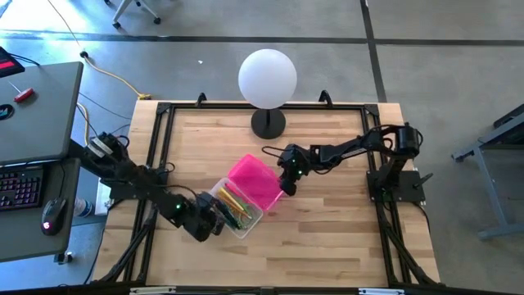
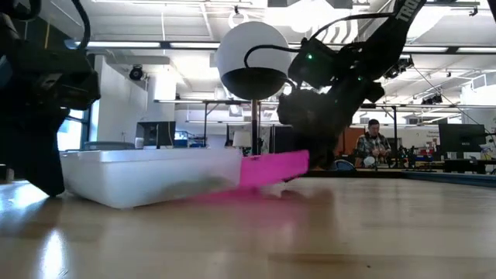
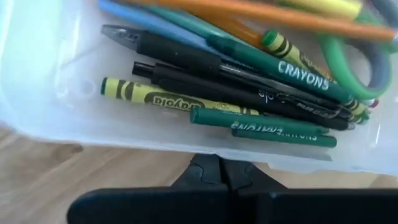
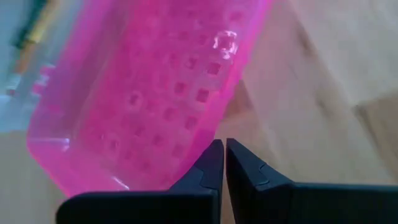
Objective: Pick & place school supplies into a supply box
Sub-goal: Close the pink supply box
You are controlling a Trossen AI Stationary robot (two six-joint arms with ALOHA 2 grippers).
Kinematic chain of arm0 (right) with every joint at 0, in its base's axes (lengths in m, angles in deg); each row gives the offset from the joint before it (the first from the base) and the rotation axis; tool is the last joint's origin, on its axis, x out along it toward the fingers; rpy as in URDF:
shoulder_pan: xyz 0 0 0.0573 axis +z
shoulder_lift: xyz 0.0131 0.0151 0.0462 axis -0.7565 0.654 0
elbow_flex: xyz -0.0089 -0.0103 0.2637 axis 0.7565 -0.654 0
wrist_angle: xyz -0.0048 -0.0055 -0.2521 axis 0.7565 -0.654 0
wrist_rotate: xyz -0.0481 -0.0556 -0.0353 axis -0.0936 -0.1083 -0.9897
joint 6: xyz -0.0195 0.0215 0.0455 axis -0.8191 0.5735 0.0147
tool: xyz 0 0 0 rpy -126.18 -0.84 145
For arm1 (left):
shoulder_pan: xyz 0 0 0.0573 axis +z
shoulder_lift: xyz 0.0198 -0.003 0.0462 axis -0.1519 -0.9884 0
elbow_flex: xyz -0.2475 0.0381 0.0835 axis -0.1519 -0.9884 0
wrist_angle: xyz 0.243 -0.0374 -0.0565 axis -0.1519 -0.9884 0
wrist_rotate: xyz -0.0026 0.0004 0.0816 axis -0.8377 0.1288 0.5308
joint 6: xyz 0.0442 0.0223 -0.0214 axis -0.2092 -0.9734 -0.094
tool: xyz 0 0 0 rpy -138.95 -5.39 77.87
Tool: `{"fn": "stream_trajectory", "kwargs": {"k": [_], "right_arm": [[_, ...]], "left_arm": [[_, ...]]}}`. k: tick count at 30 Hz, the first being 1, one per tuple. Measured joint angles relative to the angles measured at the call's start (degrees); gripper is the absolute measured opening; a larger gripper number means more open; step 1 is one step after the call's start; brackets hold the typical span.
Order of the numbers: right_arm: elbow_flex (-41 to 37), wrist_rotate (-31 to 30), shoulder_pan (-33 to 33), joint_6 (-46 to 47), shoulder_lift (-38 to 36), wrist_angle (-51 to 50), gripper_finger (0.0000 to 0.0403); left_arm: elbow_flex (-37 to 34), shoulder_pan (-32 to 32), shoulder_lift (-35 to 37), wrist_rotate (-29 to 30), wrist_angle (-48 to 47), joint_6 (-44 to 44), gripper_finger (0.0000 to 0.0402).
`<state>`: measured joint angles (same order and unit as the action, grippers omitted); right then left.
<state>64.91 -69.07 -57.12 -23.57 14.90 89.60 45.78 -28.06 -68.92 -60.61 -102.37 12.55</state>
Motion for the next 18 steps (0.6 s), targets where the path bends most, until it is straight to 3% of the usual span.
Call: {"fn": "stream_trajectory", "kwargs": {"k": [8, 18], "right_arm": [[0.0, -1.1, 0.5, -0.6, -0.3, 2.9, 0.0000], [0.4, -1.9, 2.0, -4.1, -5.2, 4.8, 0.0000]], "left_arm": [[0.1, 3.7, 0.6, -4.2, 0.5, -4.4, 0.0010], [0.1, 4.0, 0.5, -3.1, 1.5, -3.9, 0.0011]]}}
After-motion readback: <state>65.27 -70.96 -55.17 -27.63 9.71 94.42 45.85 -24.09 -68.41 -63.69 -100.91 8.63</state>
